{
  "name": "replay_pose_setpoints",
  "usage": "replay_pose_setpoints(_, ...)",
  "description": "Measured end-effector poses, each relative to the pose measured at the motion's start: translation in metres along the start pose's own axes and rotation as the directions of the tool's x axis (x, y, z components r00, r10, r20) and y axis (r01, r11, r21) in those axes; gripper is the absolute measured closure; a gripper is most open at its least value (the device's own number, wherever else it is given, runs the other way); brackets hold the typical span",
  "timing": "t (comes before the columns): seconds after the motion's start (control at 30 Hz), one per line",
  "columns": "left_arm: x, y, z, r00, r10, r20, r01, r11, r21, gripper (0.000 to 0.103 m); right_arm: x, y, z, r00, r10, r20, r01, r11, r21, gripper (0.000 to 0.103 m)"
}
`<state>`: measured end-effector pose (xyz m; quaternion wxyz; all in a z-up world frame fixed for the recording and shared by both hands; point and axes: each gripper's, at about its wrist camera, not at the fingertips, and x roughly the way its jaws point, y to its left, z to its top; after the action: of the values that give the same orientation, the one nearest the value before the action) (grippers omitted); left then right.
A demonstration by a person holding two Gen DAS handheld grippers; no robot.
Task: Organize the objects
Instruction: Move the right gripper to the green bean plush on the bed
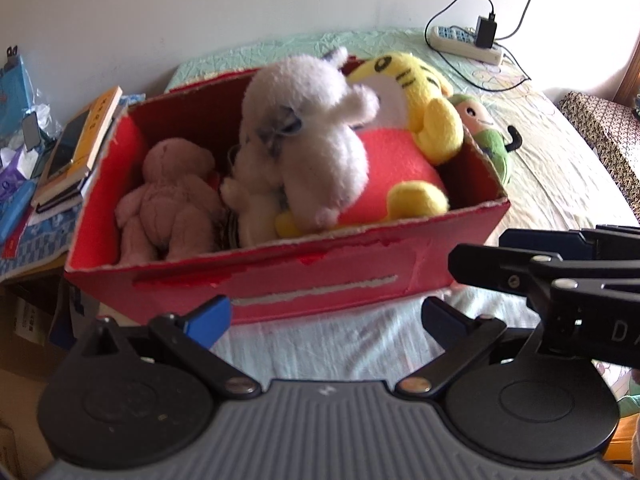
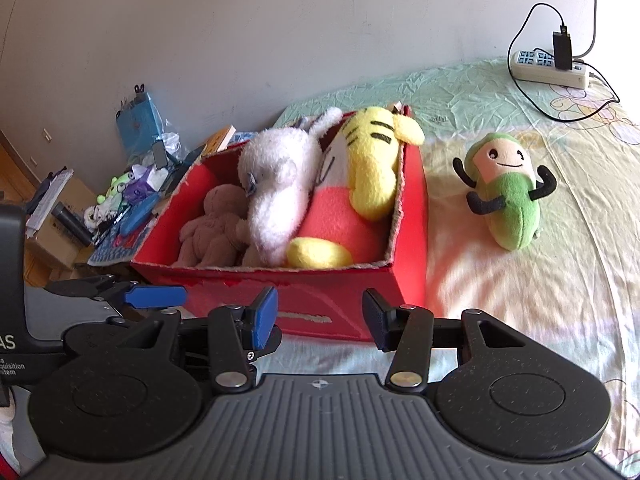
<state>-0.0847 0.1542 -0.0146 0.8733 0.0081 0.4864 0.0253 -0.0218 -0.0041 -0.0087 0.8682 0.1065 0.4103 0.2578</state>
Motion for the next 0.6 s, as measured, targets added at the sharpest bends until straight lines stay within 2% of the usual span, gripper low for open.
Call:
replay_pose_setpoints(0.37,0.020,-0.041,-0.007,0.997,0.010,-0.081,-0.009,1.000,0.008,0.002,0.000,-0.034,-0.008,0.994,0.017,-0.105,-0.015,1.000,0.018,0.053)
replay_pose_setpoints(0.6,0.030,-0.069,-0.007,0.994,0.006,-0.112,-0.003,1.000,0.024,0.002,-0.002,-0.058,-0.011,0.988,-0.002,-0.157,0.005,1.000,0.019,0.052)
